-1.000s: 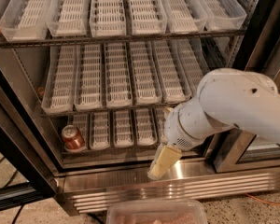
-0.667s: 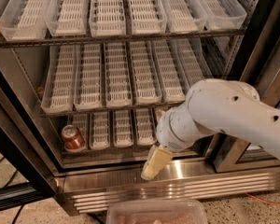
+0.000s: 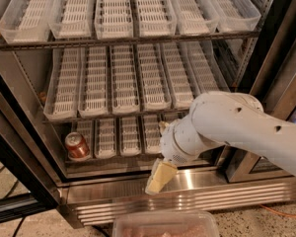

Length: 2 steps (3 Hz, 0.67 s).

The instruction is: Pick coke can from bottom shelf of fridge

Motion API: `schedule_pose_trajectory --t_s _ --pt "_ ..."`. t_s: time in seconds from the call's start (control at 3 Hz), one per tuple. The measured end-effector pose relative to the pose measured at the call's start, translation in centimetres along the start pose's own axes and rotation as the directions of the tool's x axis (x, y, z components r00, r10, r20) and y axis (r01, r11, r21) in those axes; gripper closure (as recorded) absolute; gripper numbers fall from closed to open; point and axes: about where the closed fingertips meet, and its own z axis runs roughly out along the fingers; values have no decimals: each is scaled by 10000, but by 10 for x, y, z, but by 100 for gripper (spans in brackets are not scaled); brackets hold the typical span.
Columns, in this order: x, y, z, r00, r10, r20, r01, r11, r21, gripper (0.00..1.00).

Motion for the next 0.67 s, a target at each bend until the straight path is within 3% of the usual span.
schedule_pose_trajectory --t_s 0.33,0.67 --pt "-3 10 25 9992 250 296 -253 9996 84 0" --pt "-5 44 84 9937 814 764 -796 9965 -266 0"
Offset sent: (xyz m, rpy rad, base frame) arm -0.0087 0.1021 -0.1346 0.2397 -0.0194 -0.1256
